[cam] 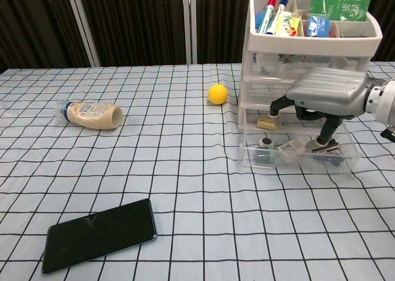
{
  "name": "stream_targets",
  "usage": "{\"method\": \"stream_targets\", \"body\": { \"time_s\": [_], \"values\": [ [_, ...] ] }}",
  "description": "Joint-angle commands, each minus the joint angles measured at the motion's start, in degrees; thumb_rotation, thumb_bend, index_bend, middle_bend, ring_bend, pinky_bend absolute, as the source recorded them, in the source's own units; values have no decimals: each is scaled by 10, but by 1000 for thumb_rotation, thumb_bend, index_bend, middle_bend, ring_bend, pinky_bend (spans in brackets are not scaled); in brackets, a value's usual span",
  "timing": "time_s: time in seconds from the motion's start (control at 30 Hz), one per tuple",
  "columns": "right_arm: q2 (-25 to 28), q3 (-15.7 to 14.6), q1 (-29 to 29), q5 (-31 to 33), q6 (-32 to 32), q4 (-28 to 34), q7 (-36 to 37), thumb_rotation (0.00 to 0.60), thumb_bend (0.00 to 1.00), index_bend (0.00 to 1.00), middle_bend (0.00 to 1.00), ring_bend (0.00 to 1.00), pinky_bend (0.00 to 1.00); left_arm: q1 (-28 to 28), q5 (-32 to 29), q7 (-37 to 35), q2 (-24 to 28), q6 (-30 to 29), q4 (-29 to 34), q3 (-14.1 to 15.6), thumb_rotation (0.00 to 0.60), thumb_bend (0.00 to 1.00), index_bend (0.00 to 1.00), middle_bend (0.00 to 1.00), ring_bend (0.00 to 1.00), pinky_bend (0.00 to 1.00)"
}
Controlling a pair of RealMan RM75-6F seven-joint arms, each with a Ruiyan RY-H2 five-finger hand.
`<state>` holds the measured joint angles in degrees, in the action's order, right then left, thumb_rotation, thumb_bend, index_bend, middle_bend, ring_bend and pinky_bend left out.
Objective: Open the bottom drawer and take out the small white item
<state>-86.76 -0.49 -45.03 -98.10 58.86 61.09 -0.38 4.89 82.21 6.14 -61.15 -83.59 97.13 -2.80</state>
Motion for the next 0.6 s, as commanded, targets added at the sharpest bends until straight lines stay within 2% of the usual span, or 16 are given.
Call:
{"method": "stream_targets", "body": {
  "time_s": [0.03,0.6],
  "values": [
    [-12,-4,1,-3,6,-16,5,600,3,451,1000,1000,820,1,-2,0,0,2,0,0,600,0,0,0,0,0],
    [-48,-24,-2,-15,11,-88,12,600,0,434,1000,1000,820,3,-6,5,-1,7,0,0,600,0,0,0,0,0]
  ]
}}
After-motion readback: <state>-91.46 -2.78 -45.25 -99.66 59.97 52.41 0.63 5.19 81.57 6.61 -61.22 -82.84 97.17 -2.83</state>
